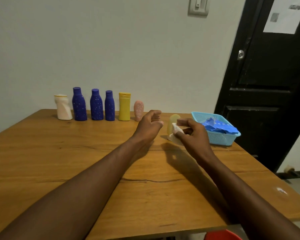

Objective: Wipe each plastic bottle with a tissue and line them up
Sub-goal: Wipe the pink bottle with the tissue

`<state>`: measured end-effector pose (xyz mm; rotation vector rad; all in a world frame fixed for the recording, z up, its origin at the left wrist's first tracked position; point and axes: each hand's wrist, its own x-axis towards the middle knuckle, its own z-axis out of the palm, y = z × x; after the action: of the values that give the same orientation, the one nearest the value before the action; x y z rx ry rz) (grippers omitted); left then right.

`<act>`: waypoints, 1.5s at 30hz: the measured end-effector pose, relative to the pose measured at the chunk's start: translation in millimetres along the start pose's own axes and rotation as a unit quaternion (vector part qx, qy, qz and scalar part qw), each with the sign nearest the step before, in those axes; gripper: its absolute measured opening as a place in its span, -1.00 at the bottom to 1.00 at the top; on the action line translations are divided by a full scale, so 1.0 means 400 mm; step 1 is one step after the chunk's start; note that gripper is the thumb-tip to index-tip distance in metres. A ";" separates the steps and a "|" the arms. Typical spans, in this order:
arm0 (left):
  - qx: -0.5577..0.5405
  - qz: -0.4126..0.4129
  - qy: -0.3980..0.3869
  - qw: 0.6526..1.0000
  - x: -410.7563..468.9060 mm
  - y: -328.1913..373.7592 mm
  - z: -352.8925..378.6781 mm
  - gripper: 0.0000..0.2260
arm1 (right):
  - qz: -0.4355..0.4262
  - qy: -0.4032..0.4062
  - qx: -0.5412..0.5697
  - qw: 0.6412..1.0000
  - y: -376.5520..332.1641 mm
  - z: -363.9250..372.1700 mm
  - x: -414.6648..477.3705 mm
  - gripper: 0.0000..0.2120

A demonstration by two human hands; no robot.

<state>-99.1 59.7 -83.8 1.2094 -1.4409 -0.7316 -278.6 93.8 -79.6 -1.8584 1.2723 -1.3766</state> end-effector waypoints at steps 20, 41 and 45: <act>0.600 0.130 -0.018 0.789 0.280 -0.038 -0.261 -0.52 | 0.084 0.034 -0.004 0.996 -0.040 0.376 0.184 -0.81; 0.704 0.080 -0.134 0.693 0.424 0.039 -0.220 -0.84 | 0.148 0.055 0.079 0.984 0.033 0.436 0.233 -0.81; 0.669 0.089 -0.123 0.727 0.416 0.049 -0.238 -0.83 | 0.141 0.060 0.085 0.984 0.022 0.427 0.225 -0.81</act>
<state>-0.2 -74.7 12.6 1.9902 -2.3728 0.5212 -119.9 -12.9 -108.3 -1.4374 1.3706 -1.4089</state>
